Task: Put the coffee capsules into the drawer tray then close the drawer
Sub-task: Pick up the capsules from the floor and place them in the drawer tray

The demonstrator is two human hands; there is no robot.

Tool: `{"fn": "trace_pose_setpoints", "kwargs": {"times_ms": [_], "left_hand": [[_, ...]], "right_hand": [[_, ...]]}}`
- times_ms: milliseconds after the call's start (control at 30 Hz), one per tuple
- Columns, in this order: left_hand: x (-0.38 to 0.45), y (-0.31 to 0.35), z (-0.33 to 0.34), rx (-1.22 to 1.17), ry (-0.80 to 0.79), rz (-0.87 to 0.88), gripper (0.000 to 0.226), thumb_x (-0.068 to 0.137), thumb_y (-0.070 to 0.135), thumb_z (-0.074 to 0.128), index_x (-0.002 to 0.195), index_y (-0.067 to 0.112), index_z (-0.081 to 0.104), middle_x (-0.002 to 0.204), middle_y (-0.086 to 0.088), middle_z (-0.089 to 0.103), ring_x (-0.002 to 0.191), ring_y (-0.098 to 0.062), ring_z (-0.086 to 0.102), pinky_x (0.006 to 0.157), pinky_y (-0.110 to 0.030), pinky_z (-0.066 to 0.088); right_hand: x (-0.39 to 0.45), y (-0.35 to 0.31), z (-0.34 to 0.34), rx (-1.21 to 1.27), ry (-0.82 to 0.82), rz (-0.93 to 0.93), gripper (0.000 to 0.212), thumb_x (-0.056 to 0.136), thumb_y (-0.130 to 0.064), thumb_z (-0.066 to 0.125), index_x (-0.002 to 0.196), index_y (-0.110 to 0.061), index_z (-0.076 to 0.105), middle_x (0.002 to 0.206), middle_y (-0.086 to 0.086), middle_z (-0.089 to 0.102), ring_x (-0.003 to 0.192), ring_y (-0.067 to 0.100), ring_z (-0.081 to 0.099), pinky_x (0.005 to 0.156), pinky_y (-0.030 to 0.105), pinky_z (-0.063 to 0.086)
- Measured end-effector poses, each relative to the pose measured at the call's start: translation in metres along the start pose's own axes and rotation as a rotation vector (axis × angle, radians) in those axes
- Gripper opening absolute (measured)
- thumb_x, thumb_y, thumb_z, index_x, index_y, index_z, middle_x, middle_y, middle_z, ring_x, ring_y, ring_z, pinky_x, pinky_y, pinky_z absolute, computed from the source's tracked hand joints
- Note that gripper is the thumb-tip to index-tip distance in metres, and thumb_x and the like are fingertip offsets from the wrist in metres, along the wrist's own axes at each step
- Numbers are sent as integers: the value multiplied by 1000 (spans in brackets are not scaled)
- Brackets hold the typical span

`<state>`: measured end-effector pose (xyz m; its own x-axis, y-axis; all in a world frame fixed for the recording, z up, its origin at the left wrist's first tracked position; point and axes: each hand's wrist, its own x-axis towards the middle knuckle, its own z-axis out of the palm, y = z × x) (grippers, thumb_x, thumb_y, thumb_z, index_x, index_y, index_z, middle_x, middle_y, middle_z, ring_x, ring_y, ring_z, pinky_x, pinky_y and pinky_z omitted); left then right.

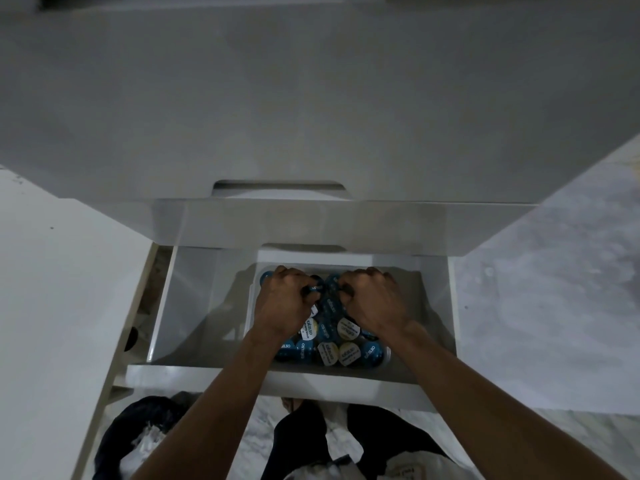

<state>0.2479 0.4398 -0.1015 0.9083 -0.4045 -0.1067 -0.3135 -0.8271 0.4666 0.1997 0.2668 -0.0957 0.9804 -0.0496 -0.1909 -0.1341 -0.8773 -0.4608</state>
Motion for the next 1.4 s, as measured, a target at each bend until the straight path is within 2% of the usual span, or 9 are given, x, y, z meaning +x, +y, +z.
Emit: {"fn": "trace_pose_setpoints", "kwargs": {"times_ms": [200, 300, 533, 800, 933, 1067, 1233, 1333, 1400], "left_hand": [[-1, -4, 3, -73, -3, -72, 18, 80, 18, 74, 98, 19, 76, 100, -1, 74, 95, -22, 61, 82, -39, 54], [1, -4, 2, -147, -4, -134, 19, 78, 16, 74, 96, 21, 75, 97, -1, 74, 86, -18, 67, 74, -40, 58], [2, 0, 1, -80, 26, -96, 14, 80, 10, 74, 93, 10, 75, 99, -5, 68, 100, -24, 57, 81, -39, 54], [0, 3, -4, -142, 41, -85, 16, 79, 14, 76, 95, 12, 75, 97, -2, 66, 92, -20, 61, 78, -38, 56], [-8, 9, -14, -186, 86, -56, 19, 77, 15, 80, 95, 10, 76, 97, -6, 68, 86, -20, 64, 78, -34, 57], [-21, 16, -29, -194, 106, -6, 22, 78, 20, 79, 97, 11, 74, 99, -4, 70, 85, -17, 65, 75, -21, 49], [-38, 36, -44, -243, 127, 95, 23, 77, 20, 81, 96, 10, 75, 97, -4, 70, 79, -11, 62, 70, -4, 39], [-44, 52, -43, -304, 147, 168, 21, 76, 18, 81, 95, 10, 74, 97, -4, 71, 82, -11, 64, 75, -11, 46], [-51, 66, -38, -362, 153, 202, 21, 77, 17, 81, 95, 10, 73, 96, -4, 71, 82, -12, 66, 77, -20, 51]], "right_hand": [[1, -1, 1, -16, 11, -2, 20, 91, -29, 59, 109, -26, 68, 99, 3, 73, 96, 22, 63, 90, 37, 47], [2, -2, 0, -10, 17, -4, 21, 92, -31, 58, 111, -26, 66, 100, 2, 73, 97, 22, 63, 91, 38, 46], [2, -1, -1, -3, 26, -15, 24, 93, -34, 58, 115, -26, 65, 103, 2, 72, 98, 21, 63, 92, 39, 48], [1, -1, -4, 31, 45, -29, 27, 91, -31, 61, 117, -22, 65, 104, 4, 72, 96, 23, 65, 87, 37, 52], [-11, 0, -13, 105, 78, -9, 26, 91, -31, 61, 113, -20, 66, 100, 4, 72, 89, 23, 67, 75, 32, 53], [-30, -5, -29, 257, 153, 79, 30, 89, -35, 65, 115, -21, 66, 108, 4, 71, 89, 20, 67, 77, 31, 55], [-68, -15, -42, 413, 322, 165, 35, 85, -33, 73, 116, -19, 67, 108, 0, 71, 78, 9, 66, 76, 25, 57], [-90, -16, -50, 486, 408, 206, 36, 83, -32, 75, 114, -16, 68, 102, -3, 72, 76, 7, 64, 70, 6, 49], [-106, -14, -59, 525, 464, 229, 35, 82, -31, 76, 112, -15, 68, 100, -5, 71, 77, 8, 65, 69, 2, 45]]}}
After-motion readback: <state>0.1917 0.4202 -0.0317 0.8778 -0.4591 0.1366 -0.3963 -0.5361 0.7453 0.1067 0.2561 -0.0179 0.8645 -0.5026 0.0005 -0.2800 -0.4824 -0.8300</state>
